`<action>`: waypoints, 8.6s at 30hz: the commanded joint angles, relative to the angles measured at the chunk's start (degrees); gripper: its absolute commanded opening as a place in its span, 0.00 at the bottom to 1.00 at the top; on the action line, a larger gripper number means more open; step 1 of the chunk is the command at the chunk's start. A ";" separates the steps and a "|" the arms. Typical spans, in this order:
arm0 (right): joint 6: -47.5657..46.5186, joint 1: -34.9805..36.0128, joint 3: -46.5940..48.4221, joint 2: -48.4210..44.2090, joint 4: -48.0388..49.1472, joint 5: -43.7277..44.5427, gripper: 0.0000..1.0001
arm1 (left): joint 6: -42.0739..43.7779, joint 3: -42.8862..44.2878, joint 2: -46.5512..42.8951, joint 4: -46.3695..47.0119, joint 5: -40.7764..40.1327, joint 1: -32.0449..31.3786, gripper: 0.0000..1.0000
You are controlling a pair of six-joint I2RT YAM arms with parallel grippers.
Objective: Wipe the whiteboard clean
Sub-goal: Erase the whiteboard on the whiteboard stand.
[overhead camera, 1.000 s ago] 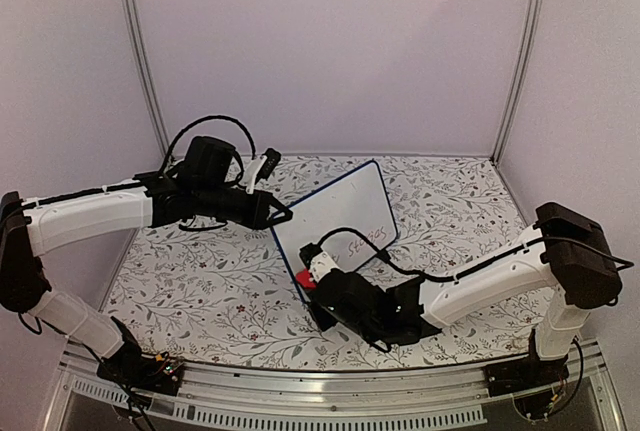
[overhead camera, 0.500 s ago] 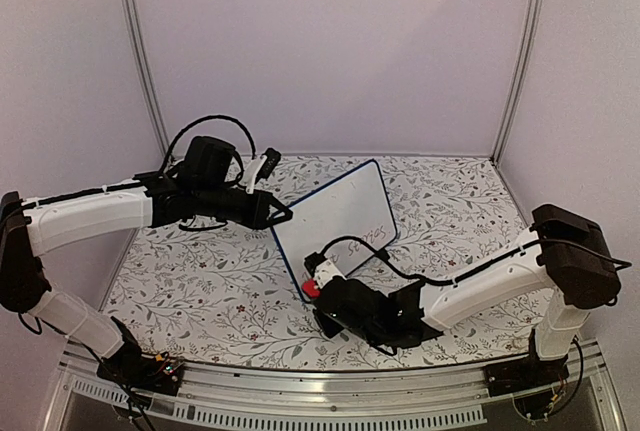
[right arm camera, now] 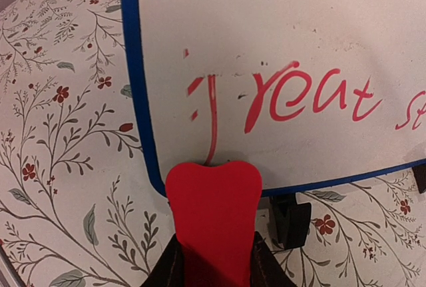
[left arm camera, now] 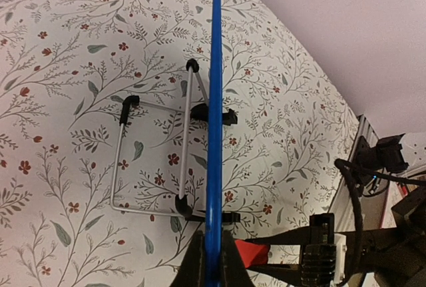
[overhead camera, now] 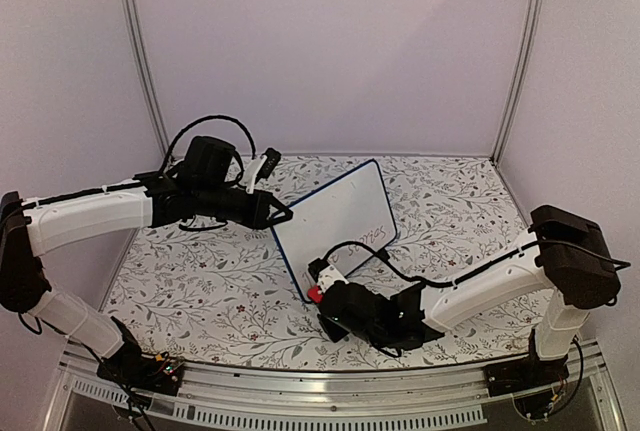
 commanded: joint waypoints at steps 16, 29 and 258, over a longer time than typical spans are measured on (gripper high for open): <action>-10.65 -2.98 6.42 -3.56 3.06 4.62 0.23 | -1.00 0.05 0.57 2.57 -0.15 0.69 0.00; -9.35 -2.98 4.84 -2.09 4.45 1.00 0.23 | -1.04 0.11 0.77 2.59 0.25 0.83 0.00; -6.26 -11.55 -0.11 -2.52 7.65 -9.15 0.22 | -1.59 0.23 2.04 2.61 2.38 1.62 0.00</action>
